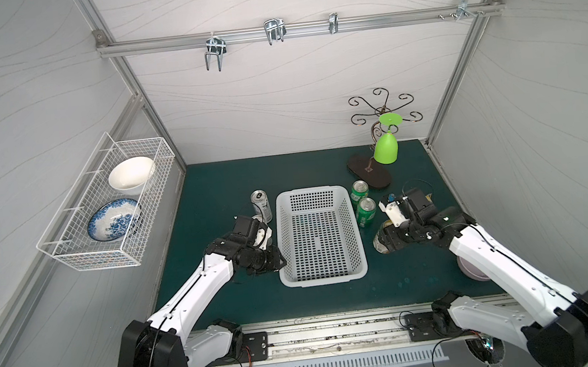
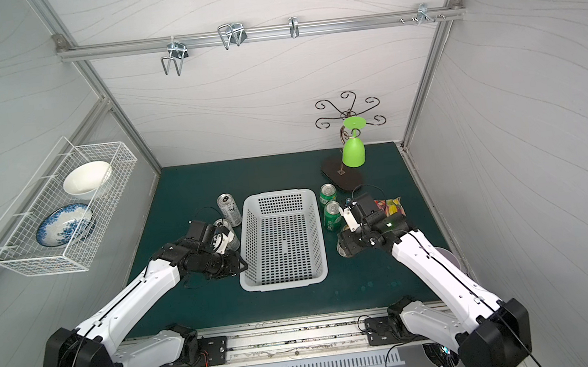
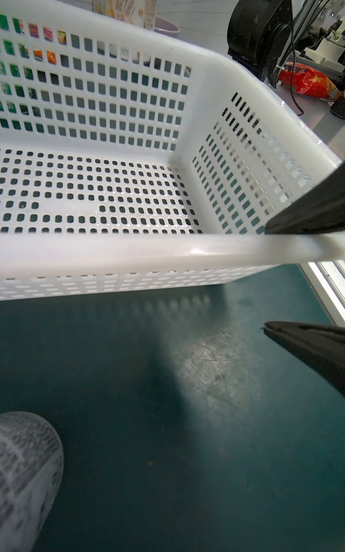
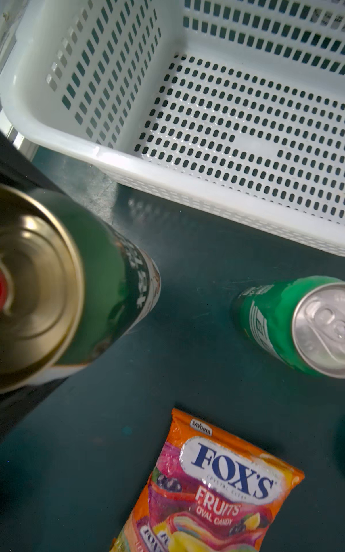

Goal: Take out the drinks from the basket
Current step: Place the drink at the center of the board.

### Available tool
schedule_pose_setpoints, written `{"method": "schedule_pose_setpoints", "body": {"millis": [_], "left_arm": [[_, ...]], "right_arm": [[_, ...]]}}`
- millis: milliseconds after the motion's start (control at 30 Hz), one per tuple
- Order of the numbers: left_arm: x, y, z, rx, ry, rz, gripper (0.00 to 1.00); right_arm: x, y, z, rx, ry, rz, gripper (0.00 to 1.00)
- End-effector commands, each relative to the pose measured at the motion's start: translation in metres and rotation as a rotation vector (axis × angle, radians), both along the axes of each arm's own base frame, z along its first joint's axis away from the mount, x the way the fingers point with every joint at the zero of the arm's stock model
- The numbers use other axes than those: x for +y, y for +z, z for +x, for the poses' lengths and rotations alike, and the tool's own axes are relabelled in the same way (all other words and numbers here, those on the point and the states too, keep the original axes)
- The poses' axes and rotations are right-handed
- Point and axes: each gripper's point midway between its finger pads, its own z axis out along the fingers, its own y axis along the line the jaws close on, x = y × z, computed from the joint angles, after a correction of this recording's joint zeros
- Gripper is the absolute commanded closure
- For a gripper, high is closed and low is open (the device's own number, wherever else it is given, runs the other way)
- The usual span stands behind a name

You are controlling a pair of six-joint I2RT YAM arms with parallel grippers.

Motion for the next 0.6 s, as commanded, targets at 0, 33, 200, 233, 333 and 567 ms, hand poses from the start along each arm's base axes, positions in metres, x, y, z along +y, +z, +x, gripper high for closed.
{"method": "schedule_pose_setpoints", "body": {"millis": [0, 33, 200, 233, 333, 567], "left_arm": [[-0.002, 0.013, 0.009, -0.046, -0.010, 0.003, 0.51], [-0.002, 0.013, 0.009, -0.046, -0.010, 0.002, 0.51], [-0.002, 0.013, 0.009, -0.044, -0.010, 0.003, 0.51], [-0.002, 0.012, 0.010, -0.043, -0.011, 0.004, 0.51], [-0.002, 0.012, 0.010, -0.041, -0.011, 0.005, 0.51], [-0.002, 0.011, 0.009, -0.037, -0.010, 0.006, 0.50]], "right_arm": [[0.014, 0.013, 0.024, -0.118, -0.018, 0.032, 0.46], [0.016, 0.010, 0.025, -0.118, -0.017, 0.025, 0.46], [0.023, -0.006, 0.028, -0.104, -0.018, 0.014, 0.46], [0.024, -0.009, 0.028, -0.100, -0.018, 0.015, 0.46], [0.027, -0.018, 0.028, -0.090, -0.017, 0.017, 0.45], [0.030, -0.033, 0.026, -0.067, -0.010, 0.008, 0.42]]}}
